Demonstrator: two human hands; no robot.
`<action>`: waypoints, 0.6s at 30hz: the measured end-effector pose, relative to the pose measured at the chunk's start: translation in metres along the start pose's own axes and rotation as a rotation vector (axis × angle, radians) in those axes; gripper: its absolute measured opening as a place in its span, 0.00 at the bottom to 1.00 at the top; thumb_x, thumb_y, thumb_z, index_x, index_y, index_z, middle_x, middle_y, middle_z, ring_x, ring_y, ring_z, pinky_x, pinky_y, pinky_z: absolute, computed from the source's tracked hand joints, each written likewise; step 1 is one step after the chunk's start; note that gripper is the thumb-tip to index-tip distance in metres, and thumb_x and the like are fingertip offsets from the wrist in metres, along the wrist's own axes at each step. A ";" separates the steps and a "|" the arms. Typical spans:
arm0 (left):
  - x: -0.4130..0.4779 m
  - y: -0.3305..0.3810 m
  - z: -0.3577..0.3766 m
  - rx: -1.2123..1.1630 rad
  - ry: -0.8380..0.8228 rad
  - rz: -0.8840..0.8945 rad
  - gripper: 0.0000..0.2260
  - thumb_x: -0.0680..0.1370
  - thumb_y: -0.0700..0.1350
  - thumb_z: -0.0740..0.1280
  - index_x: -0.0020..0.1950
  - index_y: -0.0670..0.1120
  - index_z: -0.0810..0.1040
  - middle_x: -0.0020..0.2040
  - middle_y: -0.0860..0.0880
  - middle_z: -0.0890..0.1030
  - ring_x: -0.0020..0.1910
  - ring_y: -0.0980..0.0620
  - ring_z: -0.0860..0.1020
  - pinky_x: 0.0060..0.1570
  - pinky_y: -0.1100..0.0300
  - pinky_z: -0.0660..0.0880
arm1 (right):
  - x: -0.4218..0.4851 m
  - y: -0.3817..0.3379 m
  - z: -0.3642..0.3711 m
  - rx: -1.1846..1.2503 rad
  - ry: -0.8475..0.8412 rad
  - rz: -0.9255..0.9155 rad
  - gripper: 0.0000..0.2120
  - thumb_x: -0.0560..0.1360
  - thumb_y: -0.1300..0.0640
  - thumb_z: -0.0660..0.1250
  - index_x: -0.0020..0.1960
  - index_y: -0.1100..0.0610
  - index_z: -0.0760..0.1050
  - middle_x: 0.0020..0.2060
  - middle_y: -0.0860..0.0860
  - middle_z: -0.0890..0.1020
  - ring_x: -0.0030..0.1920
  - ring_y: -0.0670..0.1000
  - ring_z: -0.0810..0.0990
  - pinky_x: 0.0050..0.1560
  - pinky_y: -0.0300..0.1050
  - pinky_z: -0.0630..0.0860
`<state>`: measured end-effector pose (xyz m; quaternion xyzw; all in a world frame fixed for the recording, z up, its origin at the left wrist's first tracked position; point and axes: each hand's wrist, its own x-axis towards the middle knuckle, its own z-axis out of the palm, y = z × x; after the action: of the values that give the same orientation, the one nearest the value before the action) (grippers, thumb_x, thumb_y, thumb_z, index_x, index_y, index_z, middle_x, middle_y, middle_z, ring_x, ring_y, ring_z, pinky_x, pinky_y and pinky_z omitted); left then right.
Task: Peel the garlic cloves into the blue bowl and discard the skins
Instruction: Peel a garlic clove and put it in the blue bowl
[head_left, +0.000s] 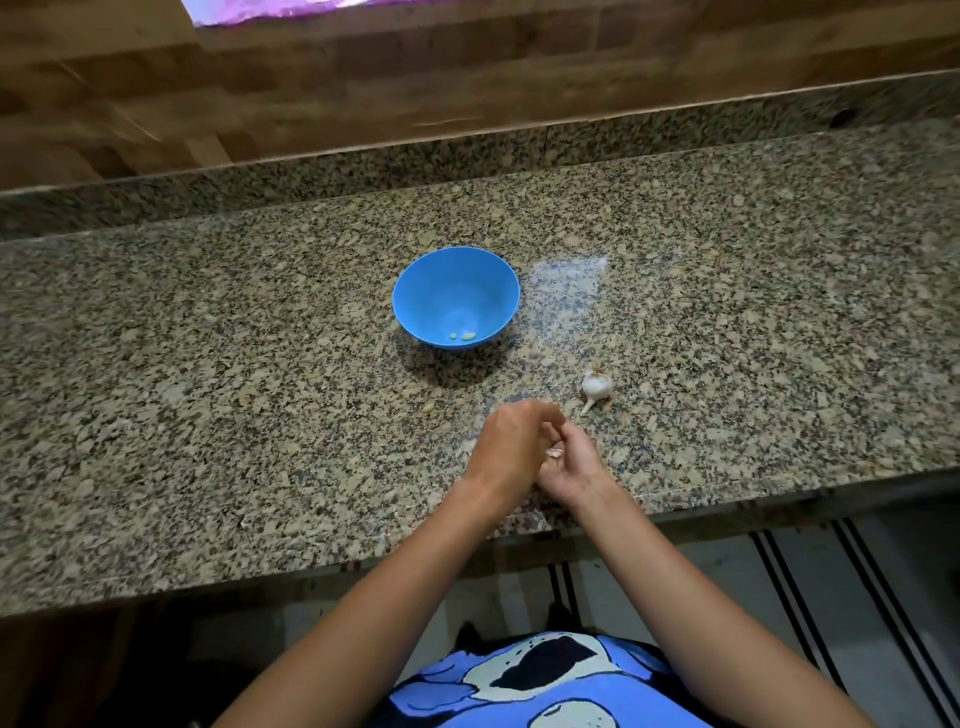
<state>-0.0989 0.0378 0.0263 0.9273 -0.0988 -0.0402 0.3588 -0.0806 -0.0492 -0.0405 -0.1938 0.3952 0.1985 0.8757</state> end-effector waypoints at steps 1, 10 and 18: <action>0.001 -0.002 0.000 -0.030 -0.009 -0.014 0.11 0.76 0.34 0.66 0.54 0.45 0.82 0.54 0.48 0.82 0.50 0.53 0.81 0.51 0.64 0.78 | 0.000 0.001 0.001 -0.023 -0.013 0.001 0.08 0.76 0.56 0.63 0.48 0.61 0.75 0.44 0.55 0.78 0.48 0.50 0.77 0.63 0.43 0.70; -0.018 -0.080 -0.017 0.053 -0.121 -0.054 0.27 0.81 0.55 0.55 0.77 0.53 0.47 0.78 0.51 0.43 0.76 0.56 0.46 0.73 0.52 0.52 | -0.024 -0.020 -0.003 0.174 0.014 -0.148 0.13 0.79 0.61 0.58 0.46 0.68 0.77 0.39 0.63 0.82 0.36 0.57 0.84 0.40 0.48 0.82; 0.007 -0.102 0.037 0.475 -0.284 0.069 0.40 0.76 0.70 0.40 0.73 0.44 0.28 0.74 0.47 0.28 0.73 0.52 0.30 0.75 0.51 0.39 | -0.032 -0.042 -0.029 0.181 0.084 -0.314 0.12 0.79 0.61 0.58 0.47 0.68 0.77 0.36 0.61 0.83 0.36 0.55 0.84 0.44 0.48 0.81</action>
<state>-0.0816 0.0861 -0.0700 0.9666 -0.1863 -0.1335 0.1150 -0.0969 -0.1056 -0.0265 -0.1818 0.4125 0.0147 0.8925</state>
